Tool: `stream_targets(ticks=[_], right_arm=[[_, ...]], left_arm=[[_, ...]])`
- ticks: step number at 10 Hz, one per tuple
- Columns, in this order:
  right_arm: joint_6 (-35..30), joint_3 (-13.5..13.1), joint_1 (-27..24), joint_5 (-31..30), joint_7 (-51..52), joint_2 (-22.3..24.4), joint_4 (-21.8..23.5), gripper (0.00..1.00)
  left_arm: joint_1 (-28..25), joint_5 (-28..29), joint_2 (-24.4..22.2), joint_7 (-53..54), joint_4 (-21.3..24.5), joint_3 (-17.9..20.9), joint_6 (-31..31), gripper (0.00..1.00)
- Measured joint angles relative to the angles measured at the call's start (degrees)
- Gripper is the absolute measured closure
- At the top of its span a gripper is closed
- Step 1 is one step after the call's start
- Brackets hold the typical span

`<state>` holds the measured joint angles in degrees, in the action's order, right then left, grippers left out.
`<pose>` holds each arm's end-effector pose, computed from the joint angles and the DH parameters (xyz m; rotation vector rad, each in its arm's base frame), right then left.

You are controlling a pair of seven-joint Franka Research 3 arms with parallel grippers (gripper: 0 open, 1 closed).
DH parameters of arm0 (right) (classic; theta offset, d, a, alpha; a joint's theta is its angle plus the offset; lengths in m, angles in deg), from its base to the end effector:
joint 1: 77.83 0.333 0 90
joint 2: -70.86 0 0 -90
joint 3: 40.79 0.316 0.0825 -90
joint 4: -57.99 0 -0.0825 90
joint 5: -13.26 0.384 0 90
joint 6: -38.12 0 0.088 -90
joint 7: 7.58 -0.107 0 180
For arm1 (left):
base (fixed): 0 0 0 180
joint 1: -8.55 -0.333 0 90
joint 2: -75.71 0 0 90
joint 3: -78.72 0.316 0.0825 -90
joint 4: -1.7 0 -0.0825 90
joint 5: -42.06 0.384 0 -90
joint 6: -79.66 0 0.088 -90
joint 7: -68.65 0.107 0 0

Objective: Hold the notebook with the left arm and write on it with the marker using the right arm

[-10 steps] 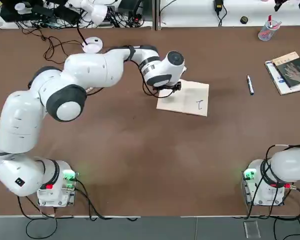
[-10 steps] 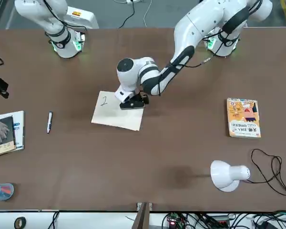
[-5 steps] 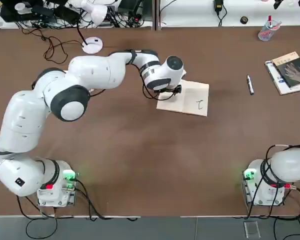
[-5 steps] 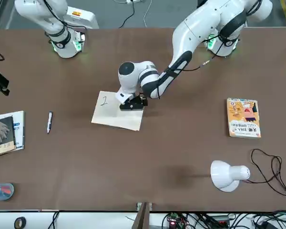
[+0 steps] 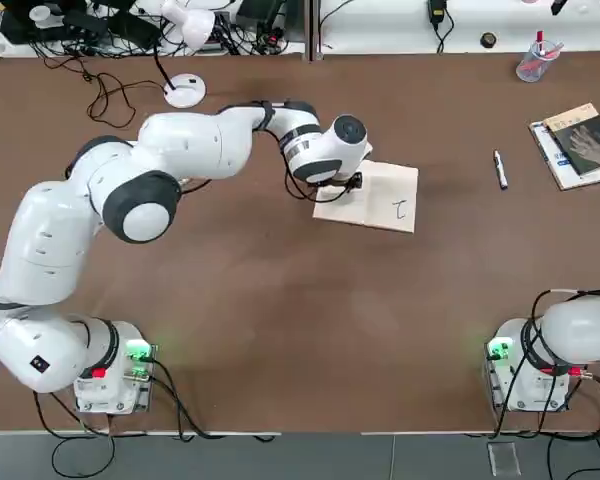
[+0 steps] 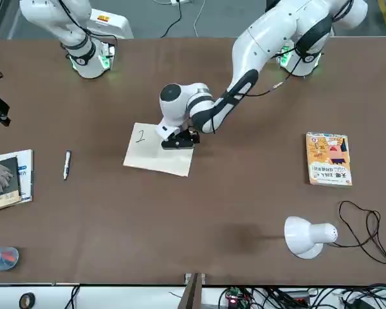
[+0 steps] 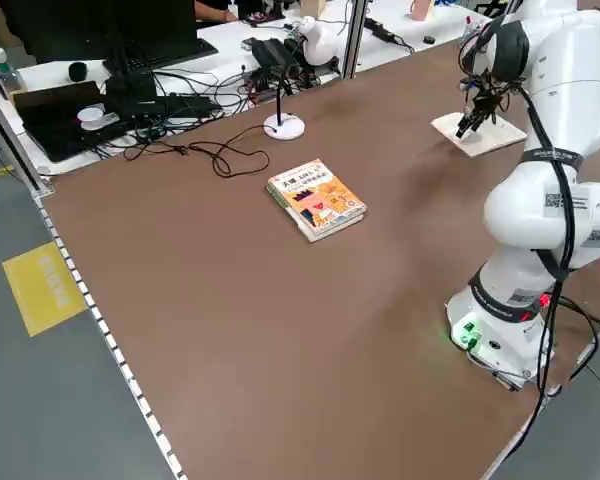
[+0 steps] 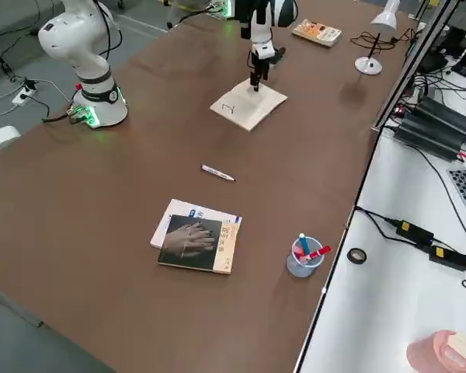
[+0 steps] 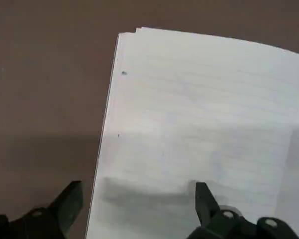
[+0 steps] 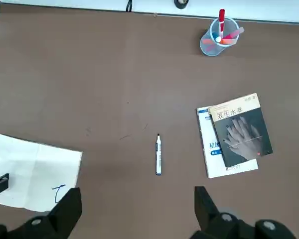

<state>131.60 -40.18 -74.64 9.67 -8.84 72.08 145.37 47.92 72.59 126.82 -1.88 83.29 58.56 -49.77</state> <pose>0.5535 0.0305 0.6640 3.0771 0.0679 0.2010 0.4210 -0.5912 0.1827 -3.0876 0.0388 -0.2025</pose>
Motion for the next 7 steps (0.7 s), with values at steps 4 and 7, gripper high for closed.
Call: stream_targets(ticks=[4,7], right_arm=[[-1.08,-0.01,-0.07,0.0,-0.01,0.0,-0.01,0.0],[-1.23,-0.01,-0.1,0.0,-0.01,0.0,-0.01,0.0]], left_arm=[[-0.1,1.19,0.15,1.83,0.76,0.19,0.0,0.0],[-0.25,1.43,0.12,1.95,1.09,0.19,0.0,0.0]])
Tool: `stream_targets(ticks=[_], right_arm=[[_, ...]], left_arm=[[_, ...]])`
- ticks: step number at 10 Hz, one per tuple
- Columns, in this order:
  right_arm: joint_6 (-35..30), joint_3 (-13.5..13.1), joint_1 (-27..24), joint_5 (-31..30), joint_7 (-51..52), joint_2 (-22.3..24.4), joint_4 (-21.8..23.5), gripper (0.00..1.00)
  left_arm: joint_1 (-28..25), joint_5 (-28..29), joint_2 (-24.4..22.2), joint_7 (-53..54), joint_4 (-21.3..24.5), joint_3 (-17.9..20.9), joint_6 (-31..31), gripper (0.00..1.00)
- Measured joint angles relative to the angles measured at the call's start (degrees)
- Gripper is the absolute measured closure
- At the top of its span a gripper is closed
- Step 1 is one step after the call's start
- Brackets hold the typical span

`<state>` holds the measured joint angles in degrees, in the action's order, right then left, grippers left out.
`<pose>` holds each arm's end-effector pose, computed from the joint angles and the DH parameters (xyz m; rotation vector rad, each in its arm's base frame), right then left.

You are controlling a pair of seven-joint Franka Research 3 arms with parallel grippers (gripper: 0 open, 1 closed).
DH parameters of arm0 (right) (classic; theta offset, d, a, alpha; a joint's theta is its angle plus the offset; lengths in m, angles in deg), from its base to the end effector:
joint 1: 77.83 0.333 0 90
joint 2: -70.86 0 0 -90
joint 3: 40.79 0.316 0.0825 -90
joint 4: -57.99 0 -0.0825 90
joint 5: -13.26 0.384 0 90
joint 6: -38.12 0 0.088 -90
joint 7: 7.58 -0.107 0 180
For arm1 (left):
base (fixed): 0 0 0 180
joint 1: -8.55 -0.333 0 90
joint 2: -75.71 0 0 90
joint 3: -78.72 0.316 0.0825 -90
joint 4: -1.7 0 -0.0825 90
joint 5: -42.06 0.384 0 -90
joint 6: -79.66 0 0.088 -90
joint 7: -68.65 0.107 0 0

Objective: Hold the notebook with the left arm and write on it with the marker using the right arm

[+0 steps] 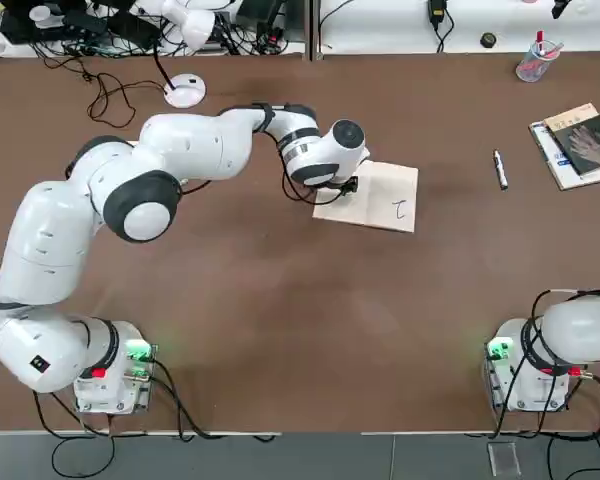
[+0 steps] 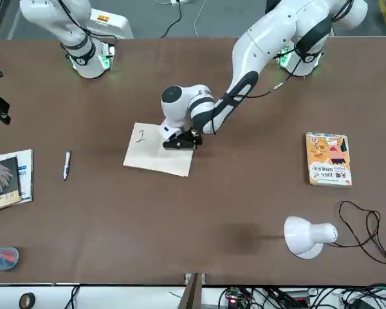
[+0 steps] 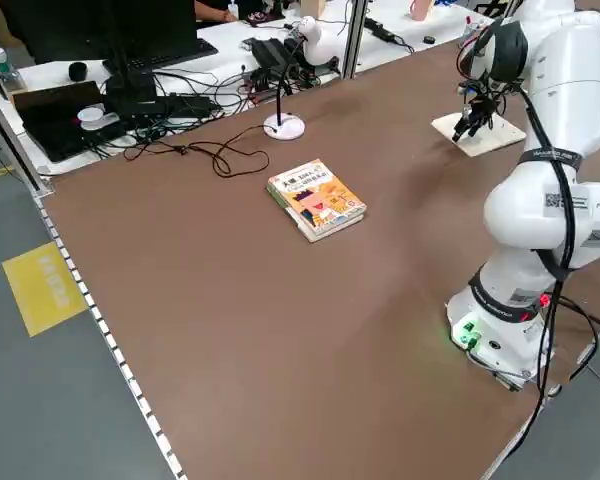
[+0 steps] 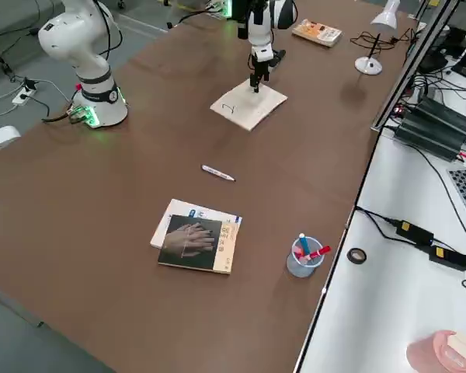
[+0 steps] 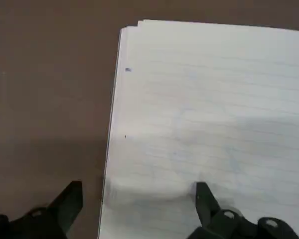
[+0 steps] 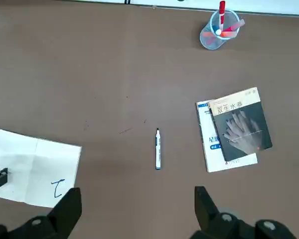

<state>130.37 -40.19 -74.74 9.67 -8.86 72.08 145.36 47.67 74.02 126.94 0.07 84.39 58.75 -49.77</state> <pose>0.5515 0.0291 0.6619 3.0782 0.0634 0.1681 0.4202 -0.5846 0.1729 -3.0579 0.1153 -0.2083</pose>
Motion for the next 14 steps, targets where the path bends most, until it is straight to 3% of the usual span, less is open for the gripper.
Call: stream_targets(ticks=[14], right_arm=[[-0.23,0.0,-0.01,0.0,0.0,0.0,0.02,0.0]], left_arm=[[-0.21,0.16,-0.07,2.11,0.35,0.05,0.01,0.0]])
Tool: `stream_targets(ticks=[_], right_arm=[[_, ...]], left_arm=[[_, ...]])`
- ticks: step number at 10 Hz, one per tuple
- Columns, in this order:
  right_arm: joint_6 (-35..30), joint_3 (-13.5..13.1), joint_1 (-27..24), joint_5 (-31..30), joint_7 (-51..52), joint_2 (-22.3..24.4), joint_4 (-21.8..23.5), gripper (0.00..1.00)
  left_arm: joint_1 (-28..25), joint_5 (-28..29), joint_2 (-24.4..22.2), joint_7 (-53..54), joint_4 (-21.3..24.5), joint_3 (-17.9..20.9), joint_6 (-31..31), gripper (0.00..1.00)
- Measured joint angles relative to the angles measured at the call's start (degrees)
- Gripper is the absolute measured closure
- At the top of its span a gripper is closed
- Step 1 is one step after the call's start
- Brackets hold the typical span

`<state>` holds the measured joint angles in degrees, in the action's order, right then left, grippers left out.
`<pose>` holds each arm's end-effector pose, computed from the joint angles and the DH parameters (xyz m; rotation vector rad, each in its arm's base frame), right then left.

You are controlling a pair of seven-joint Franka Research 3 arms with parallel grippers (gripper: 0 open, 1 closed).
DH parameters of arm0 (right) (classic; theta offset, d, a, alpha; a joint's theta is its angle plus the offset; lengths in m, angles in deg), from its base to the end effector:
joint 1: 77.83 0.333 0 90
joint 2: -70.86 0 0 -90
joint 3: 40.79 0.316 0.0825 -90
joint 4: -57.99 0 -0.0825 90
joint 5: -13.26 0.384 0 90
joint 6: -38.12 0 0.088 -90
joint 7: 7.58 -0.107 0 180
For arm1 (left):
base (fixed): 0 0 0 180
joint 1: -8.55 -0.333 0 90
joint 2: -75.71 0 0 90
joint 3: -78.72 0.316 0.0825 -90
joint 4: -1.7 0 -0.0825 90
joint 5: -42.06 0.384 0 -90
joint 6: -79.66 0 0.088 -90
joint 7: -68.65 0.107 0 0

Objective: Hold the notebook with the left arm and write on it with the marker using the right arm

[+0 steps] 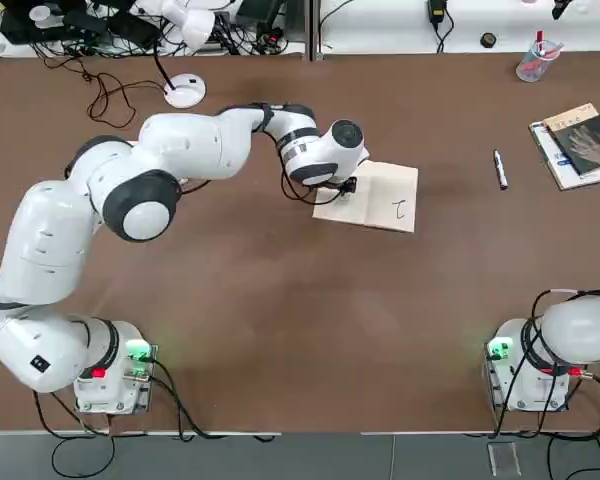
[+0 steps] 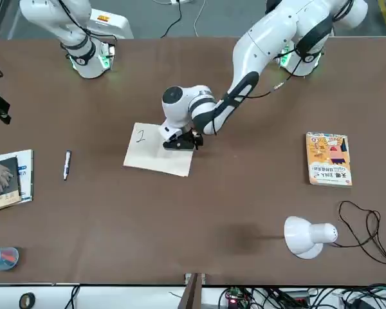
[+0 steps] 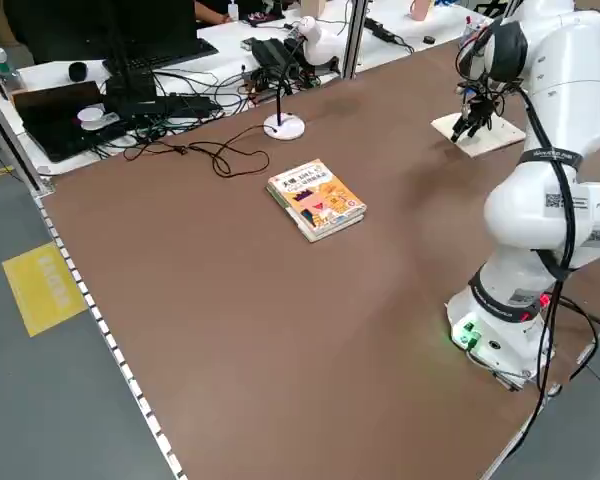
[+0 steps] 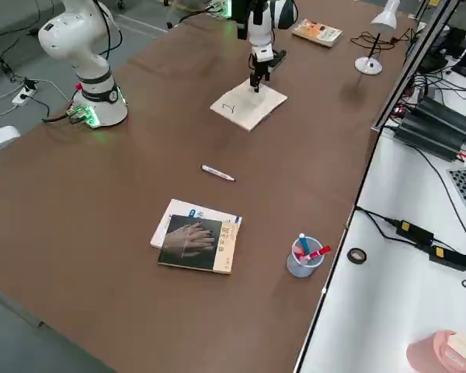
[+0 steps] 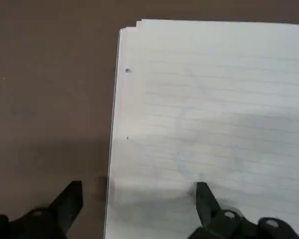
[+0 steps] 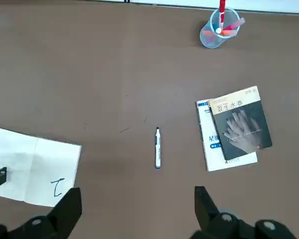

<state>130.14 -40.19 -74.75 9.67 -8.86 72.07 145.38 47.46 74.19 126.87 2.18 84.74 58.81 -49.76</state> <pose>0.5512 0.0290 0.6613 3.0783 0.0630 0.1611 0.4213 -0.5817 0.1711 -3.0474 0.1706 -0.2048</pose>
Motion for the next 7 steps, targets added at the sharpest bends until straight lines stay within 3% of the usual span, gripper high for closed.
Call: stream_targets(ticks=[5,7], right_arm=[[1.24,0.04,-0.01,0.0,1.03,-0.2,1.39,0.0],[3.6,-0.05,-0.73,-0.02,6.42,-0.92,2.88,0.0]], left_arm=[[-0.22,0.25,0.0,0.06,0.14,0.01,0.0,0.0],[-0.23,0.26,0.0,0.08,0.16,0.01,0.0,0.0]])
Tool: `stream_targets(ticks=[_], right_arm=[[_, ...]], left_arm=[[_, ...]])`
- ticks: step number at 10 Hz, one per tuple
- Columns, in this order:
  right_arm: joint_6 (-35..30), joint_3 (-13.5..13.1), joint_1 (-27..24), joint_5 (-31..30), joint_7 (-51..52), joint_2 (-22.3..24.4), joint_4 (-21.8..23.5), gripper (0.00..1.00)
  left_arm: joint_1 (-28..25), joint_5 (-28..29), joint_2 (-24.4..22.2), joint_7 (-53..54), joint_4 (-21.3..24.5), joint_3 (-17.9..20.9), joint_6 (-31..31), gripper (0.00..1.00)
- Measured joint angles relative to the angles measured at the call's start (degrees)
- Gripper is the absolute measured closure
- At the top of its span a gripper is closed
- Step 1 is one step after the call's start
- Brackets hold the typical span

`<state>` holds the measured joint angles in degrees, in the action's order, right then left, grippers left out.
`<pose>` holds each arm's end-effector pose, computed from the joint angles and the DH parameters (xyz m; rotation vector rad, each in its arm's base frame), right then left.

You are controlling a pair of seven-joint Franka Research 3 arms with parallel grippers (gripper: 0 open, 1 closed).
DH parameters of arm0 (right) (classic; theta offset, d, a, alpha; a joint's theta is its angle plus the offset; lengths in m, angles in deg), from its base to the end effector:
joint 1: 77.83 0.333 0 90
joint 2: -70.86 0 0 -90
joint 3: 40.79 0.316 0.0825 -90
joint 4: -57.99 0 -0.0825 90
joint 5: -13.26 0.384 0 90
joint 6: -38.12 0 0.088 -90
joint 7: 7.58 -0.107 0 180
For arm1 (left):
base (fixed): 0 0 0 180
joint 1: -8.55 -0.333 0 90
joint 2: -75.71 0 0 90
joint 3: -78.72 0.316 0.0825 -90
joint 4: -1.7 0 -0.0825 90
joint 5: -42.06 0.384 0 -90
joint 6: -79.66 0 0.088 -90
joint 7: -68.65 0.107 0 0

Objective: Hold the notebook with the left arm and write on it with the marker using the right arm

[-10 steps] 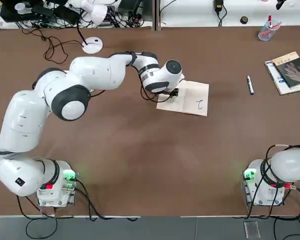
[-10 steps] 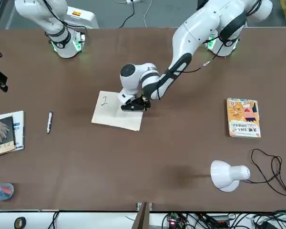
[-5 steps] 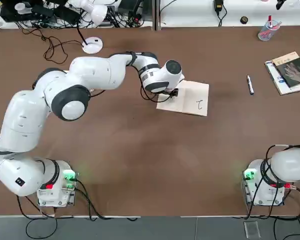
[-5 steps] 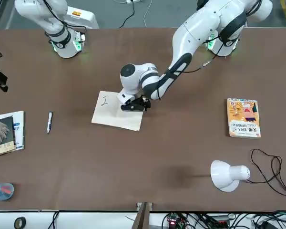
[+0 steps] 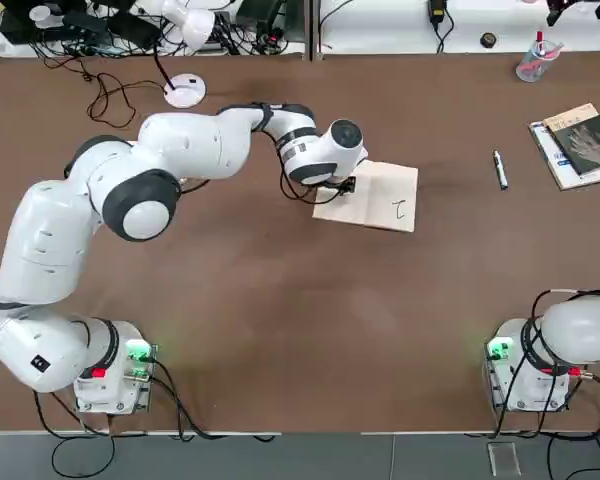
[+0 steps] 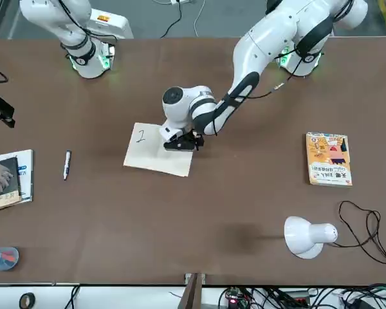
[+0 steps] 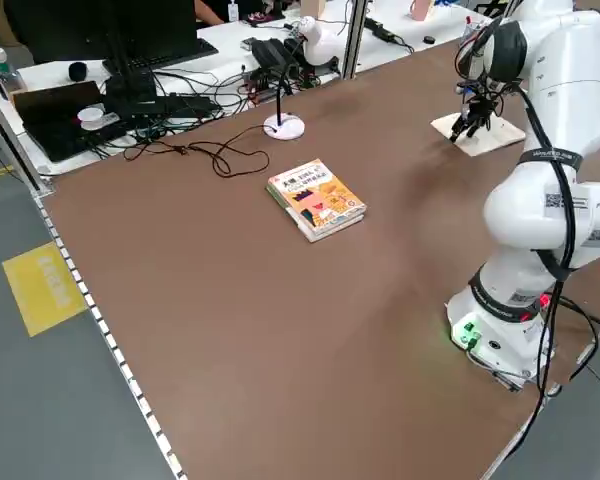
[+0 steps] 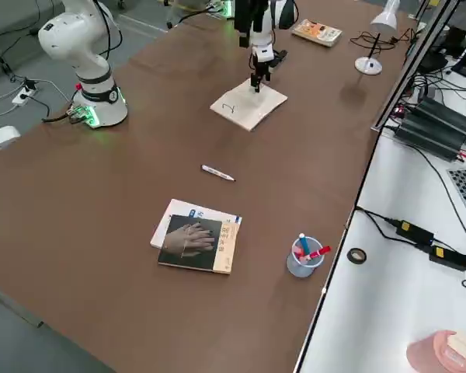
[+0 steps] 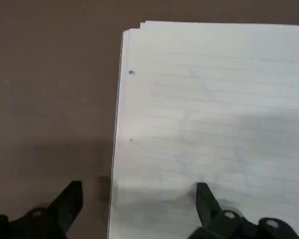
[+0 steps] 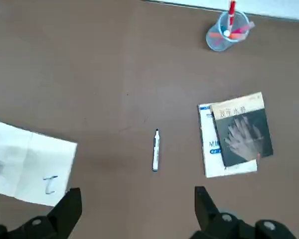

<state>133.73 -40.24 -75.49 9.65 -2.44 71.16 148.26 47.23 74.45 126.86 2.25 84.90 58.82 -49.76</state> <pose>0.5625 0.0222 0.6345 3.0652 0.2199 0.1494 0.4231 -0.5794 0.1701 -3.0435 0.1718 -0.2067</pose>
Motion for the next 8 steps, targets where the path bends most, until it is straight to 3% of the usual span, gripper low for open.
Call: stream_targets(ticks=[6,8], right_arm=[[12.99,-0.37,-5.32,0.07,19.72,-6.32,7.28,0.0],[20.4,-0.37,-5.84,0.08,23.68,-8.77,11.21,0.0]], left_arm=[[-0.02,0.04,0.0,0.07,0.03,0.0,0.0,0.0],[-0.03,0.06,0.0,0.08,0.05,0.0,-0.01,0.0]])
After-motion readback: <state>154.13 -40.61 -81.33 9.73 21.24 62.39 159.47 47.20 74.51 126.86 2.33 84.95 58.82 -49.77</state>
